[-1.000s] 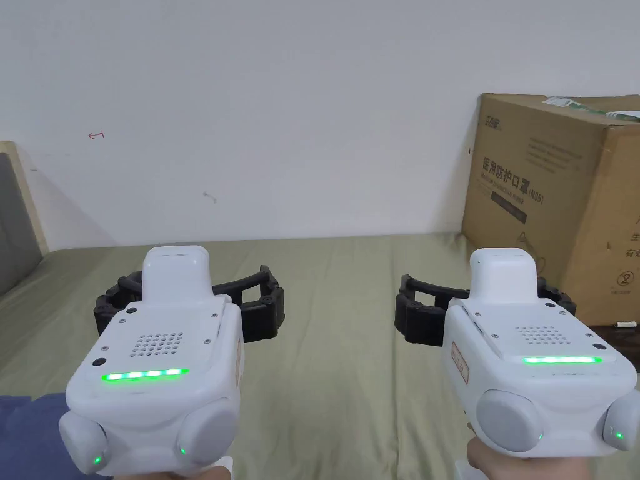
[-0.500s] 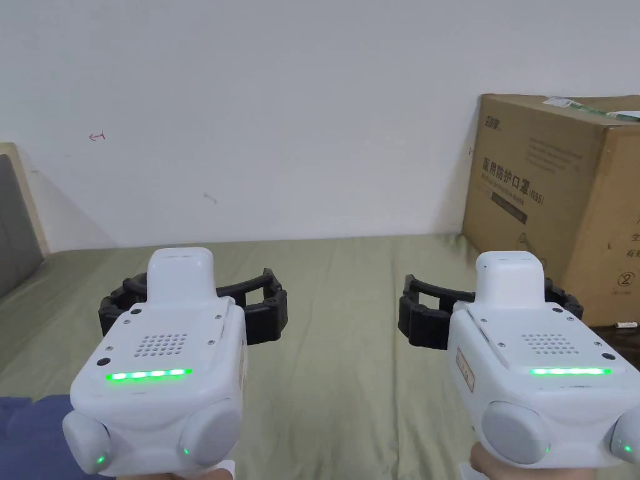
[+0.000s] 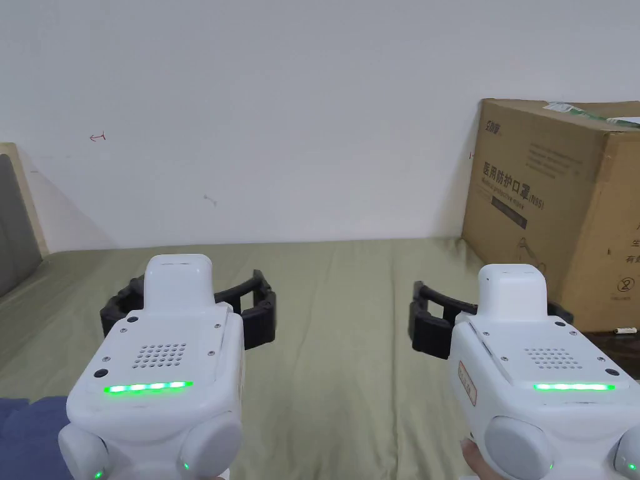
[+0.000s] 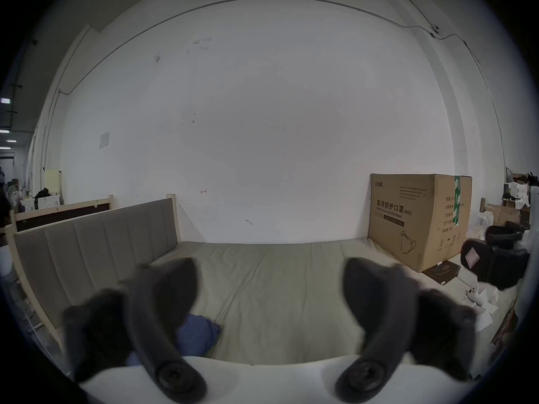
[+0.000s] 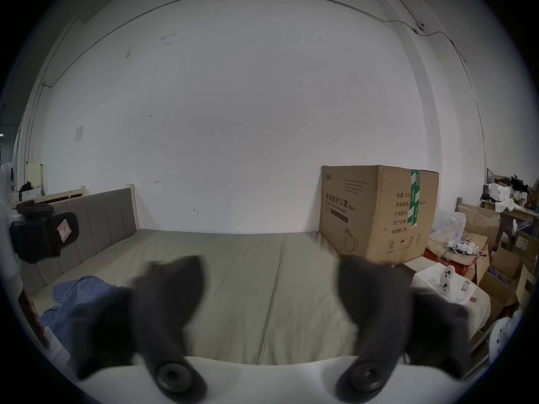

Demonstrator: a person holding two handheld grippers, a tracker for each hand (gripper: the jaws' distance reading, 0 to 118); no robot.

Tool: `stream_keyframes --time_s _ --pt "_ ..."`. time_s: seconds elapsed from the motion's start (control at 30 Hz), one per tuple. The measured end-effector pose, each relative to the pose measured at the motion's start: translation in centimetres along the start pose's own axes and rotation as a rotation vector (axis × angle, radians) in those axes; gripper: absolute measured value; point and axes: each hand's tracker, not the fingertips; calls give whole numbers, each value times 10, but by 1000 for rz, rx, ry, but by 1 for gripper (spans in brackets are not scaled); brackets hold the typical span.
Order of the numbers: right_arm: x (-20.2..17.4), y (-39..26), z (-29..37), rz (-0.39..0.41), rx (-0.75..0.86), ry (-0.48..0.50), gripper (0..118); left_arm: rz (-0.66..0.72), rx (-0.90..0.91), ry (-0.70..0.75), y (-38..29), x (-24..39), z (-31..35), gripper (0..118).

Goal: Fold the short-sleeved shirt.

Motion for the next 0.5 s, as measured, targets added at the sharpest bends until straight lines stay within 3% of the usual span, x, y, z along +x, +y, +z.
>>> stream_keyframes --time_s 0.03,0.07,0.13,0.2,0.5 --pt "0 0 0 3 6 -4 15 -7 2 3 1 0 1 39" --pt "-1 0 -1 7 2 -10 0 -15 -1 9 1 1 0 8" --pt "1 -1 -4 -14 -15 -41 0 -21 -30 22 1 0 -3 2" --pt "4 2 -5 -69 -43 4 0 0 -41 -10 0 -1 -4 2" --pt "8 1 0 -35 -17 -39 0 -61 -33 -50 -9 13 1 0"
